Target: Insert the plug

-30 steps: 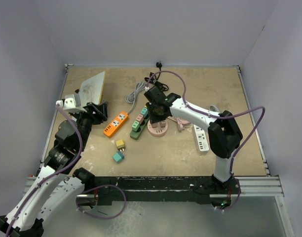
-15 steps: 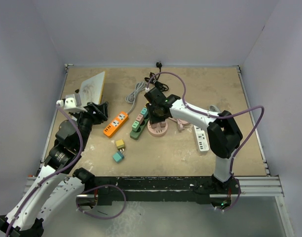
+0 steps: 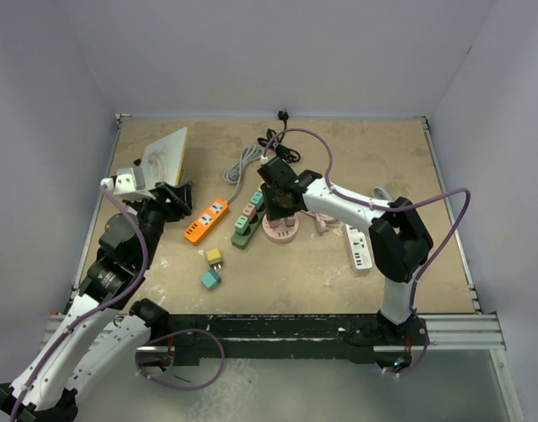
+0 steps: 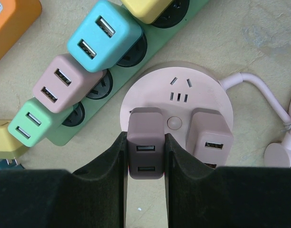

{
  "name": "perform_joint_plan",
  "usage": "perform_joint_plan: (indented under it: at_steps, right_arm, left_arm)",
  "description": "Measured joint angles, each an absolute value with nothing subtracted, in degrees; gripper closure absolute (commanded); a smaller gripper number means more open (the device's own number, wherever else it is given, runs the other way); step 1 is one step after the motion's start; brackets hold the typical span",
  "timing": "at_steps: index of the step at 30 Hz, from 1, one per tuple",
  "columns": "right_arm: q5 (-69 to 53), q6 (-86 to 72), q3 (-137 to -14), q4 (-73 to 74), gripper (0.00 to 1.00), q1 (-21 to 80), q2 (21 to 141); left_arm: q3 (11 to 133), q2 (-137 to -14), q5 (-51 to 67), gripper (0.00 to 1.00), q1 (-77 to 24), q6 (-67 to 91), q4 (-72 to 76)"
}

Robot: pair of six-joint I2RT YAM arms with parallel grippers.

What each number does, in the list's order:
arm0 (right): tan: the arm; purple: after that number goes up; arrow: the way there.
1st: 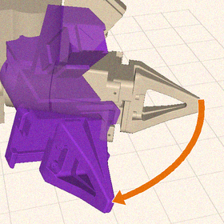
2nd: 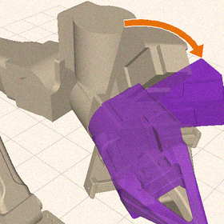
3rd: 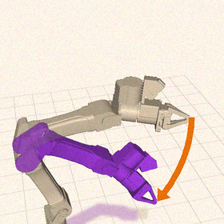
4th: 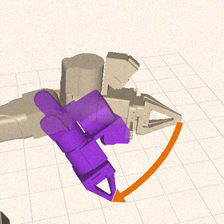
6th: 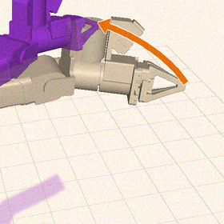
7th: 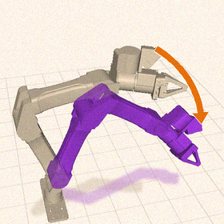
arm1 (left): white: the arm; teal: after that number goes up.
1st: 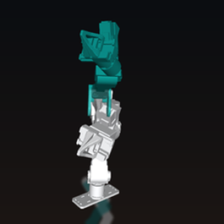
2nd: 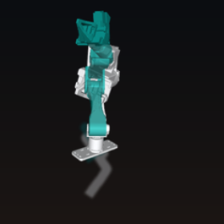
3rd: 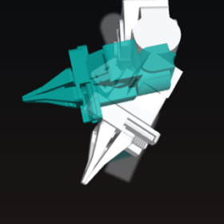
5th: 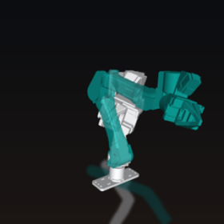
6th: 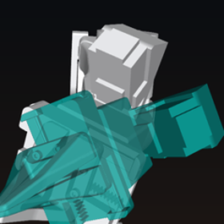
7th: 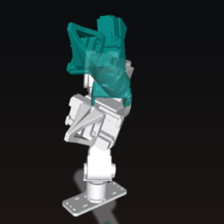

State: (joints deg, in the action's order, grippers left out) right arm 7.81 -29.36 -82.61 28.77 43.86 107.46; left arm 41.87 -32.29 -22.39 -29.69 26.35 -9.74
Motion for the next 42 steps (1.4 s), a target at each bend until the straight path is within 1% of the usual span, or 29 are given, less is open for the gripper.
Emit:
perform_joint_plan:
  at_steps: [7, 17, 27, 39, 42]
  right_arm:
    - [8.64, -29.82, -81.1, 26.79, 1.0, 43.88, 108.03]
    - [14.24, -30.48, -81.08, 26.79, 1.0, 44.75, 108.38]
    - [15.55, -27.92, -77.56, 29.17, 1.0, 44.51, 105.08]
    - [15.68, -27.0, -72.47, 22.46, 1.0, 44.69, 105.21]
    - [16.51, -27.38, -70.08, 18.15, 1.0, 44.73, 104.79]
  left_arm:
    - [41.87, -32.29, -22.44, 0.42, -29.69, 26.35, -10.02]
    - [41.87, -32.29, -22.59, 0.42, -29.69, 26.35, -10.28]
    - [41.87, -32.32, -22.57, 0.42, -29.69, 26.35, -10.46]
    - [41.87, -32.8, -22.57, 0.42, -29.69, 26.35, -10.5]
    - [41.87, -32.91, -22.59, 0.42, -29.69, 26.35, -10.5]
